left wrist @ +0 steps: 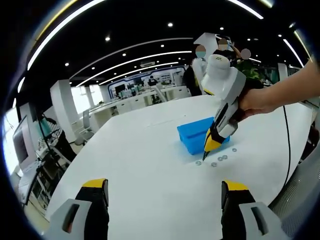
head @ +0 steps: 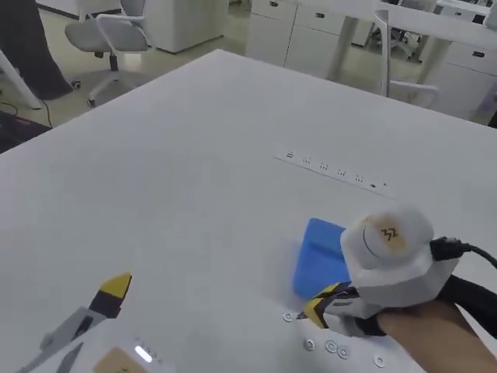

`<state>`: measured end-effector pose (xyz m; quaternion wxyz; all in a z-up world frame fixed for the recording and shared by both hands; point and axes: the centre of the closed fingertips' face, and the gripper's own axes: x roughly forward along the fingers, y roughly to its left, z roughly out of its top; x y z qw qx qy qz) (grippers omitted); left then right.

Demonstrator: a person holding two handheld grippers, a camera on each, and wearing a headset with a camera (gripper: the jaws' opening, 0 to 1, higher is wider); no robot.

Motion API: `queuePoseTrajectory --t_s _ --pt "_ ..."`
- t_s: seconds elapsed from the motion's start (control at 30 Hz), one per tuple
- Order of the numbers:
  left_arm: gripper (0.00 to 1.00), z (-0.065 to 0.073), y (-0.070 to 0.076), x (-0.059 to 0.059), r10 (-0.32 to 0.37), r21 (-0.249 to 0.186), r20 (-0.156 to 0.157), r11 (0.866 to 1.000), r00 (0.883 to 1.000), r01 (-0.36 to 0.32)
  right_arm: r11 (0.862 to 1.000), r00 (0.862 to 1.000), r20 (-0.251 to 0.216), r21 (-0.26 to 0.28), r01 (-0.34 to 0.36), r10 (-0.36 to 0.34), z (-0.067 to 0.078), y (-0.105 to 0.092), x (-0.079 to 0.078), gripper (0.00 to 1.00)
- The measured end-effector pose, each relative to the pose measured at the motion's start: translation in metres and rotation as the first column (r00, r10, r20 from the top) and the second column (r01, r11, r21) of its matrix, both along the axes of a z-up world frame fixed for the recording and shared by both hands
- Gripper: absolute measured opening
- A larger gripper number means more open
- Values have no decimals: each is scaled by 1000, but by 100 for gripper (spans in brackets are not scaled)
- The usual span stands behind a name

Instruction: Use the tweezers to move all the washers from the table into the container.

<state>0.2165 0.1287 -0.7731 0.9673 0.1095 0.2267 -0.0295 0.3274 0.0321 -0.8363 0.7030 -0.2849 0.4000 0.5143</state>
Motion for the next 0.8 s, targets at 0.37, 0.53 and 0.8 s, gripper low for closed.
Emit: queuePoseTrajectory --t_s 0.37,0.53,0.8 --pt "95 0 2 0 4 0 5 1000 1000 -4 1000 1000 28 10 10 -10 -4 5 2 3" --pt "94 1 2 0 9 2 5 1000 1000 -9 991 995 56 113 73 -80 -2 3 4 2" --pt "95 5 1 0 4 -19 29 1000 1000 -3 977 993 53 190 94 -105 5 11 6 3"
